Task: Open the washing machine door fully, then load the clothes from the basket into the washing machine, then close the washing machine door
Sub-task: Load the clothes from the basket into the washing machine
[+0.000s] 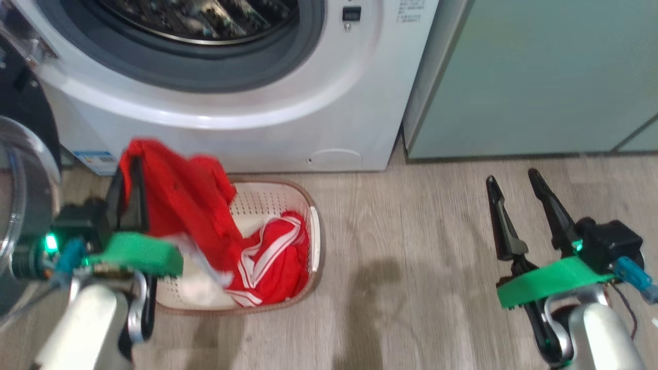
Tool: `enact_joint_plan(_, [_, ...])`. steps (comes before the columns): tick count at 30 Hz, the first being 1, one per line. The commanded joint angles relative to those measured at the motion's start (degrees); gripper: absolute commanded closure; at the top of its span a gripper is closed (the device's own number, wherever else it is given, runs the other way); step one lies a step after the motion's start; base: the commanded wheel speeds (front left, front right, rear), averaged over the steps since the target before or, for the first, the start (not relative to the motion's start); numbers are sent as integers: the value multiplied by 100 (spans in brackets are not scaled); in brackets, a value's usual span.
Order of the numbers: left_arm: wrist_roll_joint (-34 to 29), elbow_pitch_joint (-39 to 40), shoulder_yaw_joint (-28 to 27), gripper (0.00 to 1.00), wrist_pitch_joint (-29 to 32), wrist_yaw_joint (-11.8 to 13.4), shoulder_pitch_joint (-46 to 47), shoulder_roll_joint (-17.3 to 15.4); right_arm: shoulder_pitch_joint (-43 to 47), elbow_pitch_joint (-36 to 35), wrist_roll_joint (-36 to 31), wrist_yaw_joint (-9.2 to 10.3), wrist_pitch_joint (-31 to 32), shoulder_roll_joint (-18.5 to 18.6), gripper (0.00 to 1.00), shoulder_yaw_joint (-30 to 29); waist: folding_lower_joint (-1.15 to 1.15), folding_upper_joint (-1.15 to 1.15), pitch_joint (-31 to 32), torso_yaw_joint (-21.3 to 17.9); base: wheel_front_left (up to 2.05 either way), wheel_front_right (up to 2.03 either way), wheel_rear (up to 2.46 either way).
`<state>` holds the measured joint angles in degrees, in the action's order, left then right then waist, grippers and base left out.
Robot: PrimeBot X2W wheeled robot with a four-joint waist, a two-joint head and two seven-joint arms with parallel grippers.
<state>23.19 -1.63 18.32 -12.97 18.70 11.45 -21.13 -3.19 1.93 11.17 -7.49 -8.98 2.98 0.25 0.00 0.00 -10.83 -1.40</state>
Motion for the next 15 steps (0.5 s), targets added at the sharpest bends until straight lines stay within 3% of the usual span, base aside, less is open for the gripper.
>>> enact_joint_plan(1, [12, 129, -279, 100, -53, -32, 411, -101, -275, -240, 6, 0, 7, -11, 0, 154, 0, 0, -181, -64, 0, 0, 0])
enact_joint_plan(8, [37, -261, -244, 100, 21, -292, 1434, -88, -537, -424, 54, 0, -78, -11, 0, 295, 0, 0, -833, -369, 0, 0, 0])
enact_joint_plan(15, [90, -1194, -200, 100, 414, -681, 2896, -183, -810, -396, 266, 0, -322, -11, 0, 519, 0, 0, -1544, -872, 0, 0, 0])
